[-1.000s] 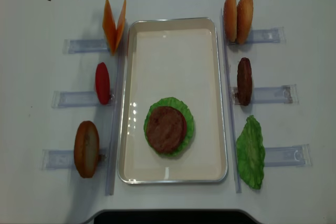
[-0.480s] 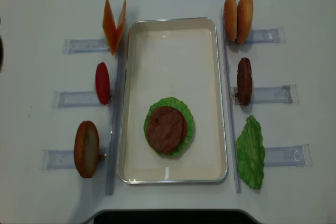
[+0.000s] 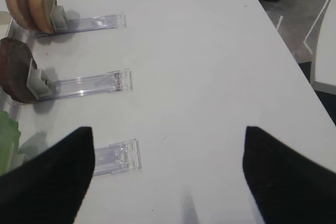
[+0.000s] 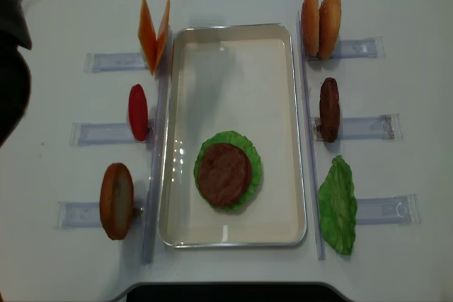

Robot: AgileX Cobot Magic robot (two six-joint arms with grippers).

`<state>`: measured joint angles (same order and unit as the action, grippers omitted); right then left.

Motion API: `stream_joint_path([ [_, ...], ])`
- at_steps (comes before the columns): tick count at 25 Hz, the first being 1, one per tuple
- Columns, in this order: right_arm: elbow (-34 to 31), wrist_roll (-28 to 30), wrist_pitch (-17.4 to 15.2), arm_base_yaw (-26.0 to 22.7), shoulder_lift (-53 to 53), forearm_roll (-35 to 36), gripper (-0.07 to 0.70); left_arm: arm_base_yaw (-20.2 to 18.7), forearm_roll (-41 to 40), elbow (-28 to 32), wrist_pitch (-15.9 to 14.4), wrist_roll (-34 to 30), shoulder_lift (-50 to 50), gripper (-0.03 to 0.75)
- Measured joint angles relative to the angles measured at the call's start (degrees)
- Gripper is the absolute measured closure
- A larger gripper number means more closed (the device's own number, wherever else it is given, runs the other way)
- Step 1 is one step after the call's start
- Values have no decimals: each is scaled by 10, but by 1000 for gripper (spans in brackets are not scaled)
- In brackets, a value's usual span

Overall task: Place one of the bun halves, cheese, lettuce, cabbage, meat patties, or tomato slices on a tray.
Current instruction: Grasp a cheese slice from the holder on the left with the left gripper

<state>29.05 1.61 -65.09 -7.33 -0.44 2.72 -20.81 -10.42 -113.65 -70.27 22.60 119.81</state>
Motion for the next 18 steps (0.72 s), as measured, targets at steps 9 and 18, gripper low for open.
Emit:
stream_joint_path([
  [9, 0, 0, 0, 0, 0, 0, 82, 0, -13, -1, 0, 4, 18, 61],
  [18, 0, 0, 0, 0, 0, 0, 82, -2, -12, -1, 0, 3, 58, 61],
])
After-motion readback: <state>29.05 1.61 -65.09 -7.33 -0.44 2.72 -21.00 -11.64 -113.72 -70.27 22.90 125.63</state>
